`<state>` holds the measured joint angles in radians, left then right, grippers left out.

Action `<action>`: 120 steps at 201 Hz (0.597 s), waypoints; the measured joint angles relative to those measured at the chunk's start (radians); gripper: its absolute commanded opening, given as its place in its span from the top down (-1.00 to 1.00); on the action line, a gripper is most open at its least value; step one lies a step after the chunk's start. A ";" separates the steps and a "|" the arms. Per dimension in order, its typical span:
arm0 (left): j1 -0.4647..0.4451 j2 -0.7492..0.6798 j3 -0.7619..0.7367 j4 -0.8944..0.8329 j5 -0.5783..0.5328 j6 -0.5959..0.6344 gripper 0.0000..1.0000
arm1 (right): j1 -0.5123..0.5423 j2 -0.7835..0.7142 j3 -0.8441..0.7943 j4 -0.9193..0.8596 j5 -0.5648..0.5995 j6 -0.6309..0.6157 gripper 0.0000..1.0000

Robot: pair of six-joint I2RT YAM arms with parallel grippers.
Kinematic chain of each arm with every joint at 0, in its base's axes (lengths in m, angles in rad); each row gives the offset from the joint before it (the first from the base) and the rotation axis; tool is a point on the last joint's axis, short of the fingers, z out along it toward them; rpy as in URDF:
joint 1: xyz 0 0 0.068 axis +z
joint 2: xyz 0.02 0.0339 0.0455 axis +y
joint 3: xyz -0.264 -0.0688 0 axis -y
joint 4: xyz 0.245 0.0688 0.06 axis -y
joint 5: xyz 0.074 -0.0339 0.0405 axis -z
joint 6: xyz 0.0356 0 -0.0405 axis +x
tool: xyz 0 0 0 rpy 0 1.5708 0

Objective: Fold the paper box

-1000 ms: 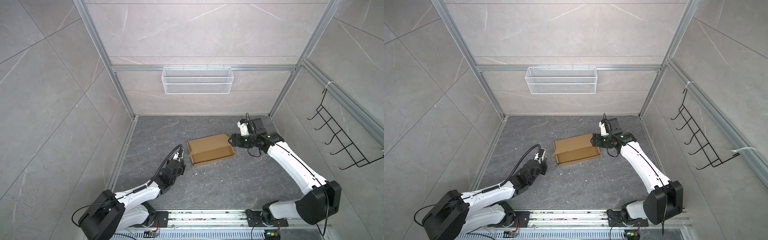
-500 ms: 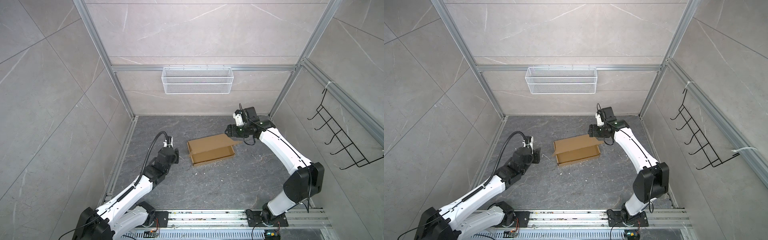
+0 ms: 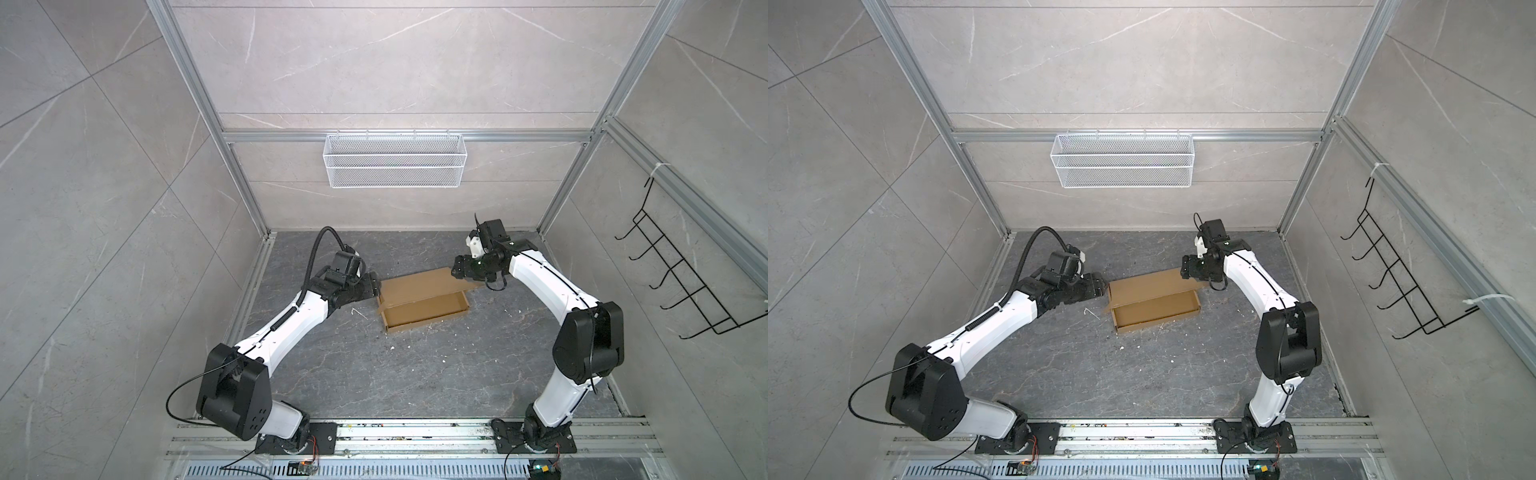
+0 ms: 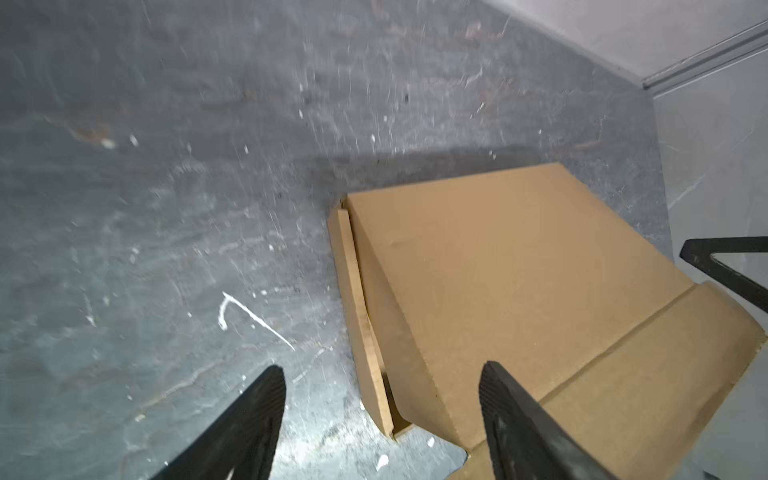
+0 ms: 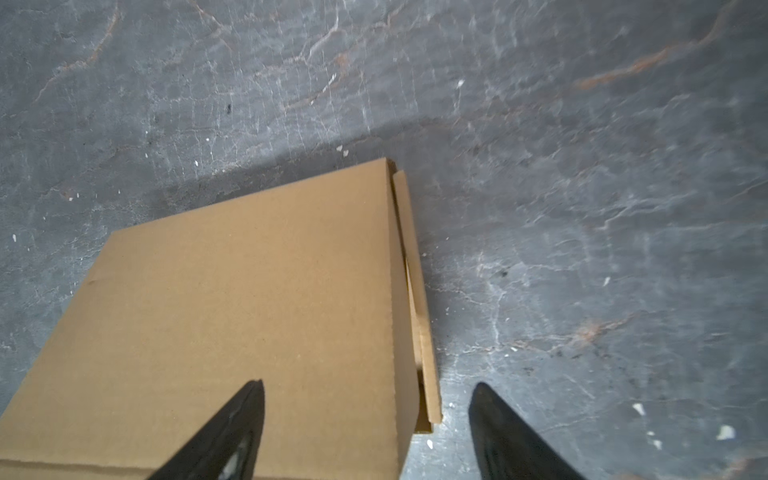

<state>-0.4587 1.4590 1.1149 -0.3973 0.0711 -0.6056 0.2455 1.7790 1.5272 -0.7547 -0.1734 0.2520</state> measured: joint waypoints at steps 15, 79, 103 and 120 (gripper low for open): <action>0.005 0.021 0.010 -0.014 0.032 -0.024 -0.60 | 0.000 0.000 -0.026 0.006 -0.015 0.014 -0.53; 0.007 0.027 0.019 -0.059 0.072 -0.048 -0.56 | 0.000 -0.059 -0.180 0.069 -0.136 0.070 -0.43; 0.007 0.043 0.019 -0.049 0.082 -0.056 -0.49 | 0.000 -0.085 -0.212 0.077 -0.168 0.078 -0.42; 0.007 0.066 0.019 -0.035 0.091 -0.058 -0.45 | 0.000 -0.092 -0.219 0.080 -0.182 0.078 -0.39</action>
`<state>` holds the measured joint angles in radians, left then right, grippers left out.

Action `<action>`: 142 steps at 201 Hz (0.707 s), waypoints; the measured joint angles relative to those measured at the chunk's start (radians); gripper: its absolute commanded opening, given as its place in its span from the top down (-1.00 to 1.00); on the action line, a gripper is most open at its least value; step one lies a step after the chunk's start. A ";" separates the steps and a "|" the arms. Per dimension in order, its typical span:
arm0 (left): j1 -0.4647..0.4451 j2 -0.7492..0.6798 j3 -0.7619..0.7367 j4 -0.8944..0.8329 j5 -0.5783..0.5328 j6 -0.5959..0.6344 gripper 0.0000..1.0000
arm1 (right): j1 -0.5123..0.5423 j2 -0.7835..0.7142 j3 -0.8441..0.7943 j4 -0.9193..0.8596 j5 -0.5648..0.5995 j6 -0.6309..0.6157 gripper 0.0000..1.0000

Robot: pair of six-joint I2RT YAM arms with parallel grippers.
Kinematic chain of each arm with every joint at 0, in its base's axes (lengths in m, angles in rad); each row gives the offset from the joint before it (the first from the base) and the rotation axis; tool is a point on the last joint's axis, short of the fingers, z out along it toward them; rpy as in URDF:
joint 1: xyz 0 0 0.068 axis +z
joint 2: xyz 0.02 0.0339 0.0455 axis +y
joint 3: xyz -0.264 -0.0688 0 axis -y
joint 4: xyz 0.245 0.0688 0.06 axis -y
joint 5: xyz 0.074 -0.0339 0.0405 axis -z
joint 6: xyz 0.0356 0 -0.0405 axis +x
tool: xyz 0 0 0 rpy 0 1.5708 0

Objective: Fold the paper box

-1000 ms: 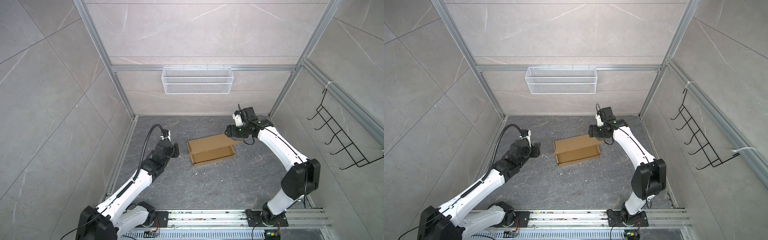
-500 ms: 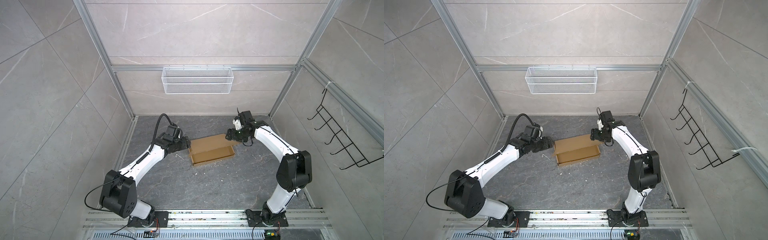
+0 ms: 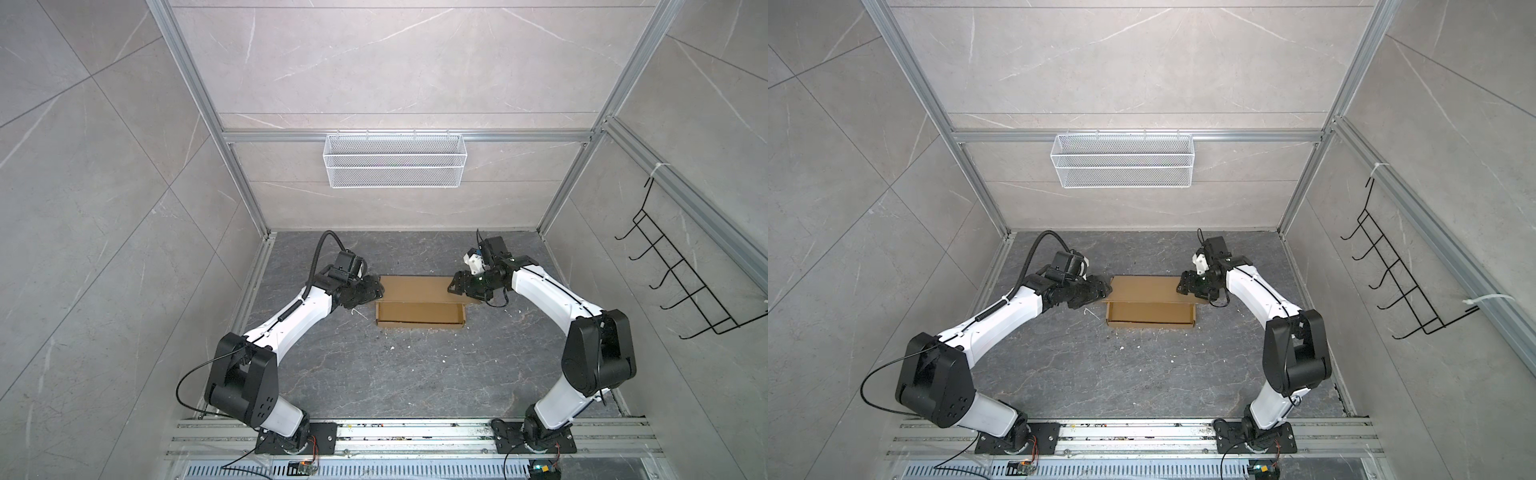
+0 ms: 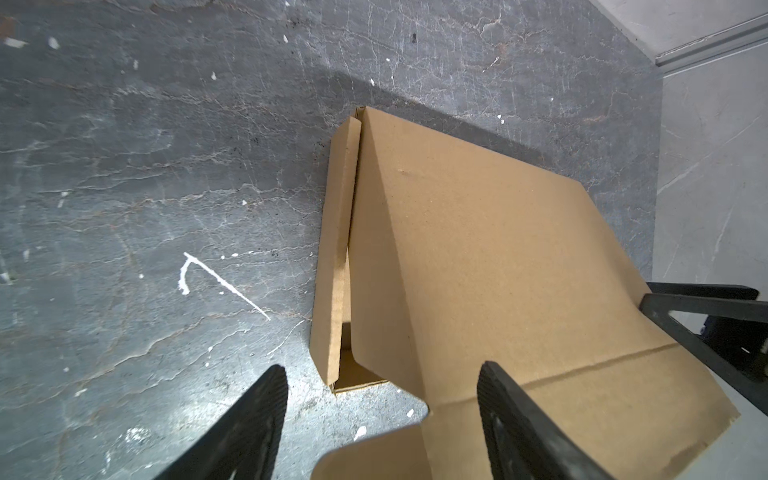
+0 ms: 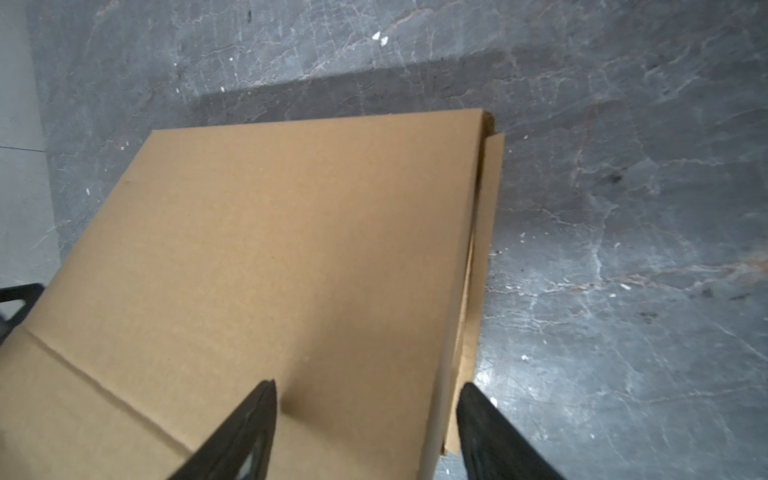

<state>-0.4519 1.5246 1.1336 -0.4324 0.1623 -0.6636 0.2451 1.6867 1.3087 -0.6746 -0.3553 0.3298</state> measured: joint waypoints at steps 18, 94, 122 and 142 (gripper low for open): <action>0.000 0.029 0.001 0.019 0.010 0.000 -0.41 | 0.000 -0.003 -0.007 0.005 -0.011 0.000 -0.36; 0.000 0.098 0.017 0.051 0.051 0.006 0.00 | 0.000 -0.013 -0.051 0.016 -0.037 0.000 -0.18; 0.000 0.098 0.011 0.071 0.058 0.007 0.14 | 0.000 -0.013 -0.062 0.026 -0.039 0.000 -0.11; 0.000 0.100 -0.001 0.082 0.061 0.007 0.18 | 0.000 -0.013 -0.074 0.037 -0.038 0.000 -0.07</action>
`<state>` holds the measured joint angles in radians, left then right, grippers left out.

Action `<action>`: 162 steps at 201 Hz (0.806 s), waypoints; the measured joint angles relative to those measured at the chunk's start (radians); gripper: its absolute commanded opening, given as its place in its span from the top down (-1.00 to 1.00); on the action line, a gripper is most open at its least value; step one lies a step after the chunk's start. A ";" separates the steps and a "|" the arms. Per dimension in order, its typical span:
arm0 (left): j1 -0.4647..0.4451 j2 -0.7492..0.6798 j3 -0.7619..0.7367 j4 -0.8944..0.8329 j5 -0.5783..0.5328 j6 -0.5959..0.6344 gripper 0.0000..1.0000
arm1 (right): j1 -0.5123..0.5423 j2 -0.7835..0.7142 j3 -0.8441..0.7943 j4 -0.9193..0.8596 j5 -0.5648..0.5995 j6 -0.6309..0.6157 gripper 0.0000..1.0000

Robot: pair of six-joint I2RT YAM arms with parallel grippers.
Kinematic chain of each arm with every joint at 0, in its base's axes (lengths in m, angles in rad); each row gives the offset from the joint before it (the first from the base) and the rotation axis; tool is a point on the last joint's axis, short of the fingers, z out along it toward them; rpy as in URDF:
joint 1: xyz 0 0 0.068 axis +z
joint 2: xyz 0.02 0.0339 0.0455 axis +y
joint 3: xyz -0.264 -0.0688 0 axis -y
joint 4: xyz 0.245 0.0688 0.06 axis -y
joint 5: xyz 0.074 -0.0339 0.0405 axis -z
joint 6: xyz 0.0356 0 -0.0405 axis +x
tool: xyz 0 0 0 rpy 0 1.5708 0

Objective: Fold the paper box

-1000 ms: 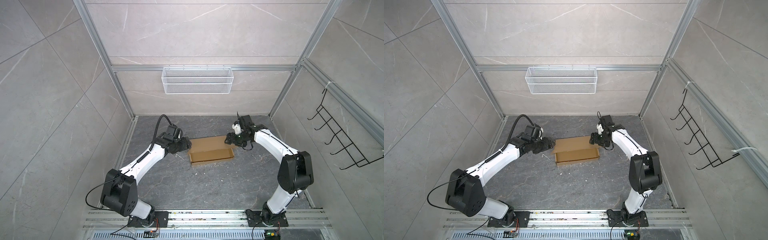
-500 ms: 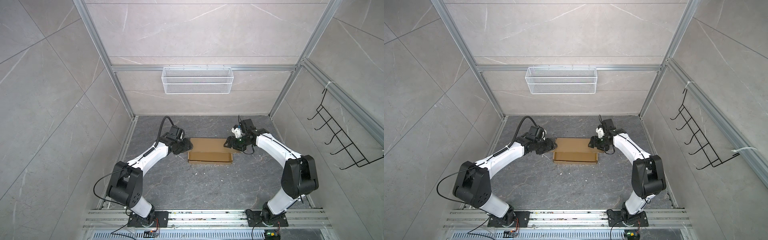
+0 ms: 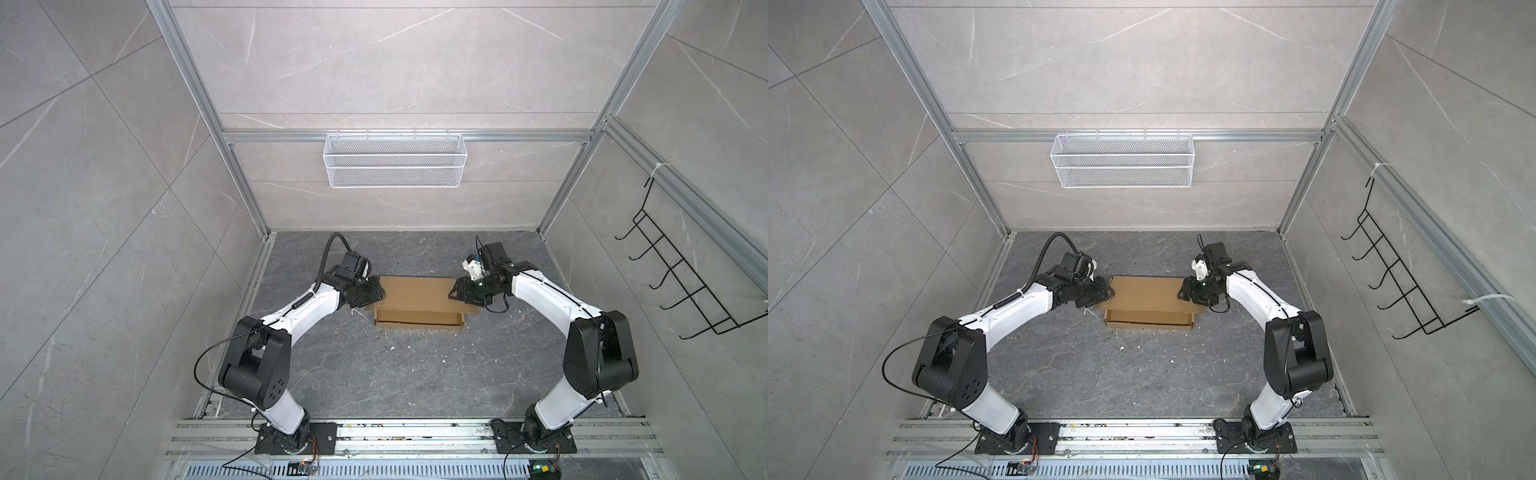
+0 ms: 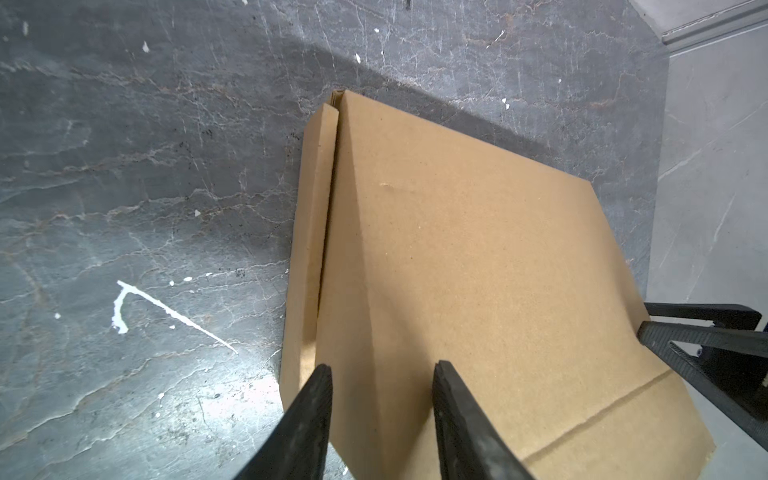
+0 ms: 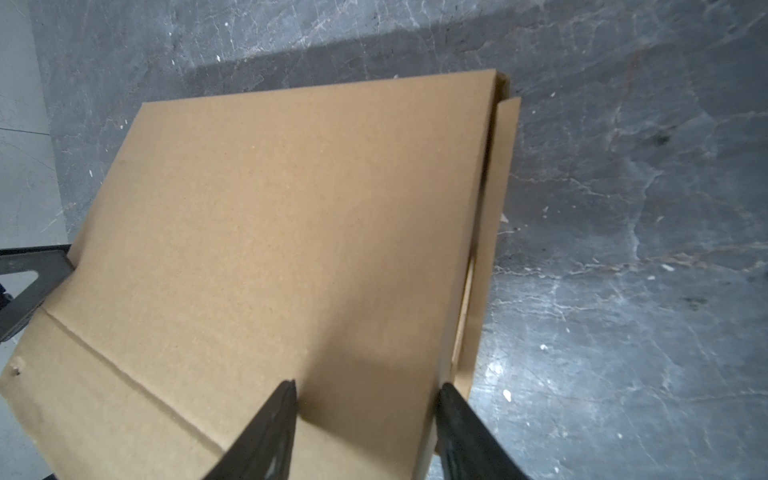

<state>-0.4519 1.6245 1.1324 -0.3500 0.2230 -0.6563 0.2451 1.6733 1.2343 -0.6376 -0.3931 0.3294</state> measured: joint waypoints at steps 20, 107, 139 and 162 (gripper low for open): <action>0.000 0.005 -0.008 0.006 0.006 0.002 0.23 | 0.000 0.000 -0.018 0.007 0.004 0.000 -0.04; 0.000 0.024 -0.018 0.037 0.011 0.041 0.38 | 0.000 0.000 -0.042 0.018 0.030 -0.005 0.03; -0.002 0.035 -0.021 0.039 -0.012 0.055 0.42 | 0.003 0.000 -0.048 0.019 0.076 -0.012 0.03; -0.005 0.075 -0.038 0.035 -0.030 0.061 0.46 | 0.006 0.006 -0.068 0.018 0.104 -0.012 0.03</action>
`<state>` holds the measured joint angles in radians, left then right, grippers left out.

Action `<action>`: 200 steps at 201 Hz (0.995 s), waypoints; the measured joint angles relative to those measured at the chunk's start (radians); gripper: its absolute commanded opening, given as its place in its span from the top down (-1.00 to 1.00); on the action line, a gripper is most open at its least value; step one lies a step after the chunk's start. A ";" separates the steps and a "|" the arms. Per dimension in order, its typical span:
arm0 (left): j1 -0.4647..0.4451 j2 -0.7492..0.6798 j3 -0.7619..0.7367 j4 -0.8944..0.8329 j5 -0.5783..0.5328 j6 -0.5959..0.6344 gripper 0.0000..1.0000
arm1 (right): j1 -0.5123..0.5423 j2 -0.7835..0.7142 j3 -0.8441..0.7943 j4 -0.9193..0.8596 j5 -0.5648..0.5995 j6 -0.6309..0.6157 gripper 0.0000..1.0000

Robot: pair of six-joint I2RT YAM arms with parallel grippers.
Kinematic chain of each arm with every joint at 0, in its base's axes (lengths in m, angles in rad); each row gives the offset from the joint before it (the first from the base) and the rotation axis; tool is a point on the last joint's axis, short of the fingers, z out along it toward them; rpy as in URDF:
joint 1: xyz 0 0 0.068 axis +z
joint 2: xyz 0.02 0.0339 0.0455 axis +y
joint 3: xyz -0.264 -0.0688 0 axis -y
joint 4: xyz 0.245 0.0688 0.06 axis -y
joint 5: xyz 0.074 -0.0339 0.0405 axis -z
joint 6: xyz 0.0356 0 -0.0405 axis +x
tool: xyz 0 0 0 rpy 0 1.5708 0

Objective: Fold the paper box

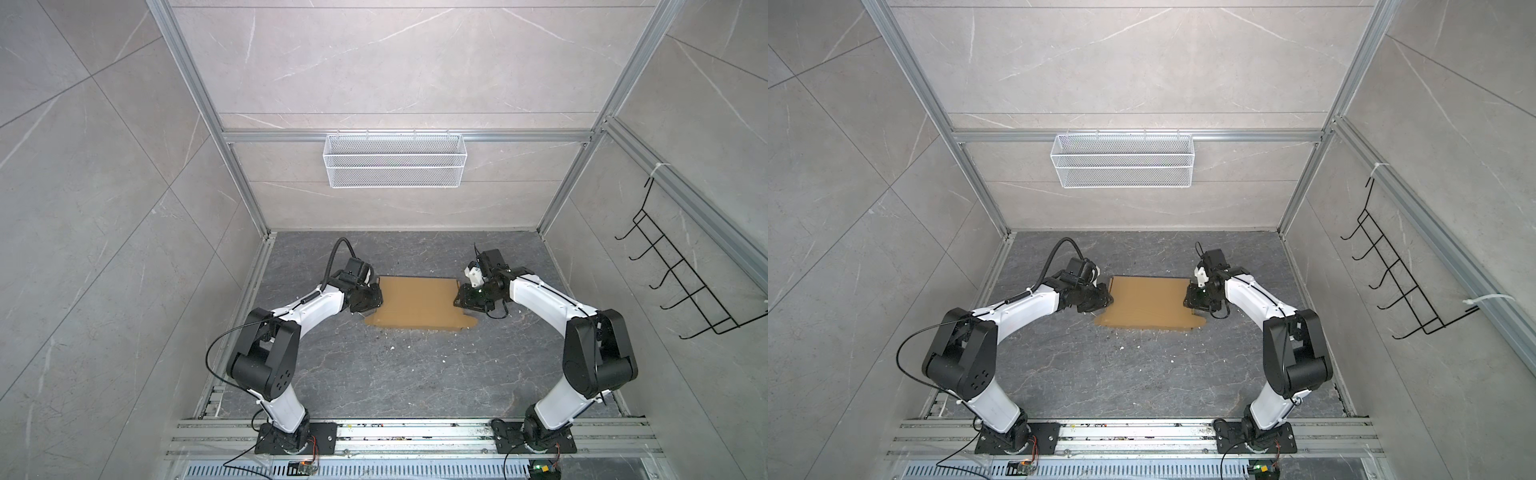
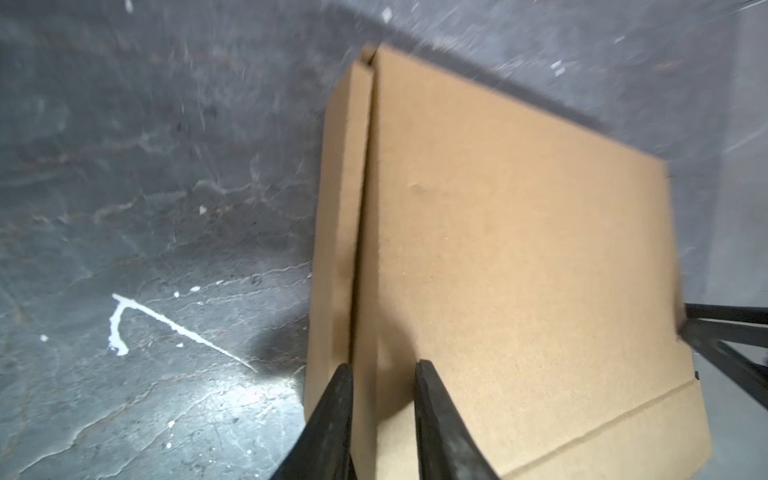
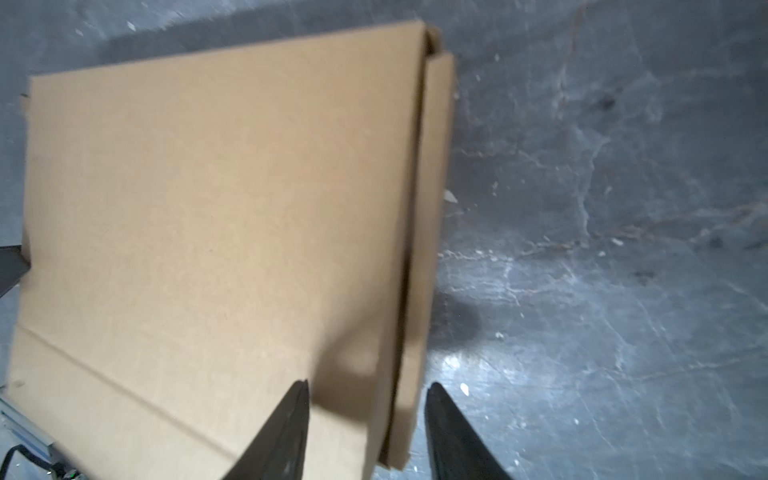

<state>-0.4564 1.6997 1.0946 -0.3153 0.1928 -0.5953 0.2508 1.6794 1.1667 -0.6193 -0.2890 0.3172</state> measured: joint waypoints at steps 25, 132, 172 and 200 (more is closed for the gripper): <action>0.000 0.008 -0.005 0.006 -0.007 0.003 0.47 | 0.003 0.012 -0.017 0.000 0.016 0.000 0.04; 0.039 -0.010 0.017 -0.068 -0.002 0.076 -0.10 | 0.005 0.005 0.026 -0.062 0.046 -0.066 -0.33; 0.087 -0.003 0.010 -0.052 0.036 0.077 -0.16 | 0.005 0.002 0.016 -0.037 -0.005 -0.066 -0.31; 0.085 0.000 0.008 -0.050 0.045 0.084 -0.15 | 0.005 0.003 0.001 -0.008 -0.043 -0.055 -0.26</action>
<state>-0.3714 1.6993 1.1030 -0.3649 0.2379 -0.5110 0.2558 1.6829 1.1679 -0.6270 -0.3317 0.2619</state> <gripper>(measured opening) 0.576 0.640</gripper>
